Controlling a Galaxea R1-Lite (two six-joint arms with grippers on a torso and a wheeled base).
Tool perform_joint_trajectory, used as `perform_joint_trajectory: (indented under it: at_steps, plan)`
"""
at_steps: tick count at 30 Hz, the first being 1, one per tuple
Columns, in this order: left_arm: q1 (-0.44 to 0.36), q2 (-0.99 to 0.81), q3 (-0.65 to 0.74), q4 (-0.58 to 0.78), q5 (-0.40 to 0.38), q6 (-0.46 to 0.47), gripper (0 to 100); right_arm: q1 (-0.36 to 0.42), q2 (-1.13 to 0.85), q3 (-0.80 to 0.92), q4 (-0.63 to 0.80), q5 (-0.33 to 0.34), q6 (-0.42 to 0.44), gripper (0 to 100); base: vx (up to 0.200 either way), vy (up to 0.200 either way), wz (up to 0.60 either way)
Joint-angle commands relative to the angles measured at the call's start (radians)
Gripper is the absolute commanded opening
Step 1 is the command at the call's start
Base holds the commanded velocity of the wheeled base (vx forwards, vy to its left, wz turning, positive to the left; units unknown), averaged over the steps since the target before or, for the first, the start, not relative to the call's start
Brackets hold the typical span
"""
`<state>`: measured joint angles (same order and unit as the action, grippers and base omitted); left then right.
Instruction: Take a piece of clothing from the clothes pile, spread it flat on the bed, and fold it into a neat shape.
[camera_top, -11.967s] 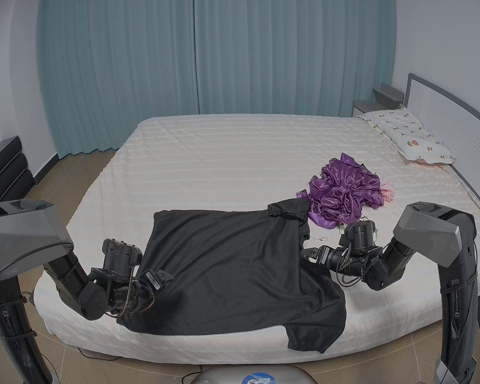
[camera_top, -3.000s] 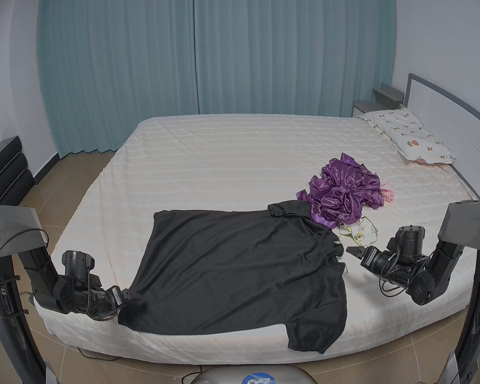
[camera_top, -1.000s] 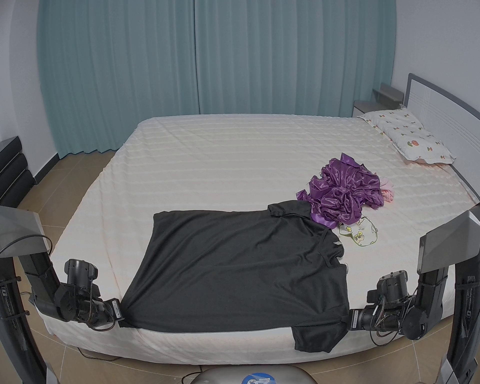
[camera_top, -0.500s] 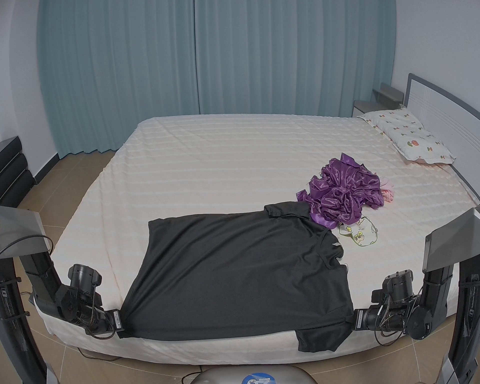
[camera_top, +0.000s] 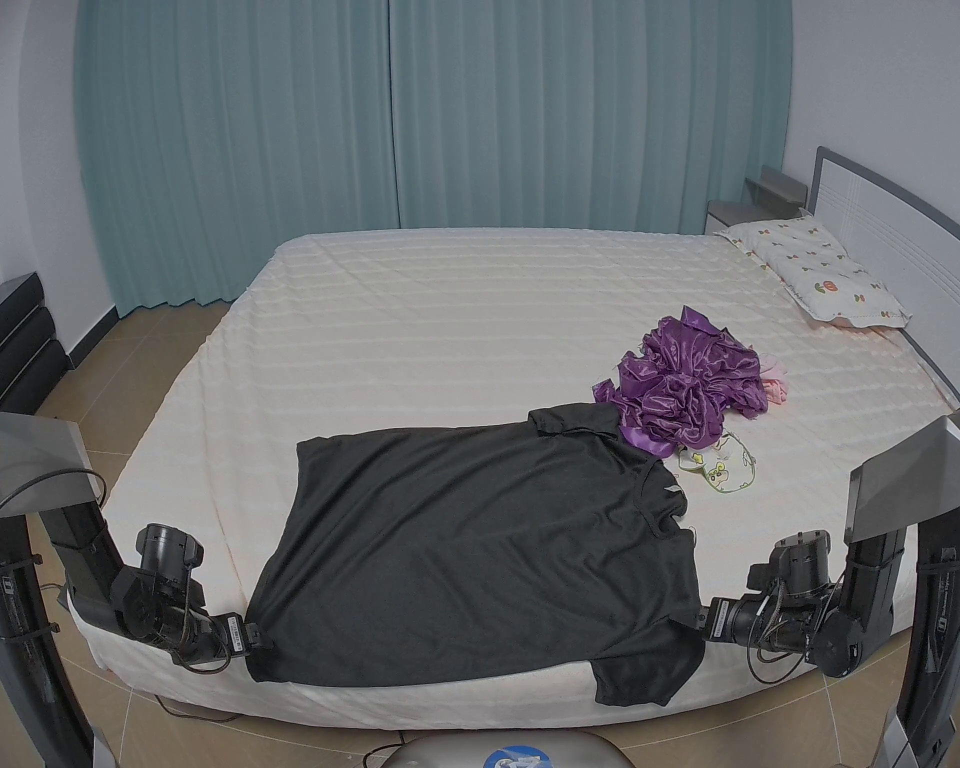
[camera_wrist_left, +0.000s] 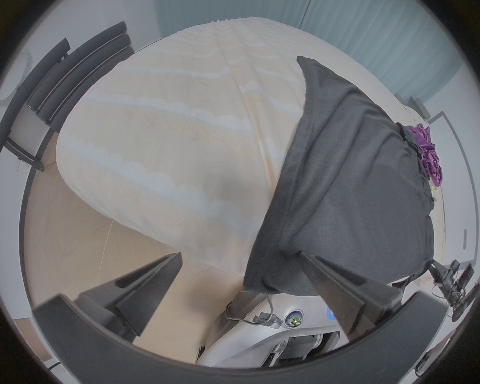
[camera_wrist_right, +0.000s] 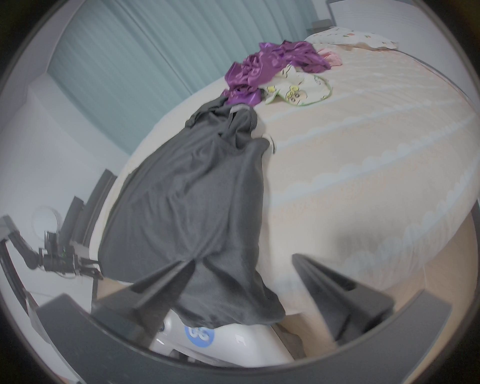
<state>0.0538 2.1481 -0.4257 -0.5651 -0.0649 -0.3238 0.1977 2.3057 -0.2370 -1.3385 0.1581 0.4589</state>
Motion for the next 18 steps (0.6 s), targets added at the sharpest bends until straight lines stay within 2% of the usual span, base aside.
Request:
perform_joint_trajectory:
  at_steps: [1, 2, 3, 5, 7, 16, 18]
  plan:
    - [0.014, -0.066, -0.005, -0.002, -0.05, -0.003, 100, -0.03, -0.078, 0.002, -0.011, 0.014, 0.147, 100, 0.0, 0.0, 0.0]
    - [0.023, -0.093, -0.005, 0.001, -0.072, -0.003, 100, -0.029, -0.092, -0.001, -0.022, 0.024, 0.244, 100, 0.0, 0.0, 0.0]
    - [0.024, -0.096, -0.005, 0.002, -0.073, -0.003, 100, -0.029, -0.092, -0.002, -0.024, 0.024, 0.253, 100, 0.0, 0.0, 0.0]
    - [0.031, -0.108, -0.005, -0.004, -0.087, 0.003, 100, -0.029, -0.103, 0.002, -0.065, 0.043, 0.392, 100, 0.0, 0.0, 0.0]
    - [0.031, -0.109, -0.007, -0.007, -0.096, 0.005, 100, -0.027, -0.101, 0.013, -0.099, 0.067, 0.463, 100, 0.0, 0.0, 0.0]
    - [0.037, -0.099, -0.016, -0.03, -0.105, -0.006, 100, -0.032, -0.083, 0.068, -0.172, 0.109, 0.474, 100, 0.0, 0.0, 0.0]
    - [0.037, -0.096, -0.018, -0.03, -0.105, -0.006, 100, -0.03, -0.083, 0.07, -0.172, 0.11, 0.474, 100, 0.0, 0.2, 0.0]
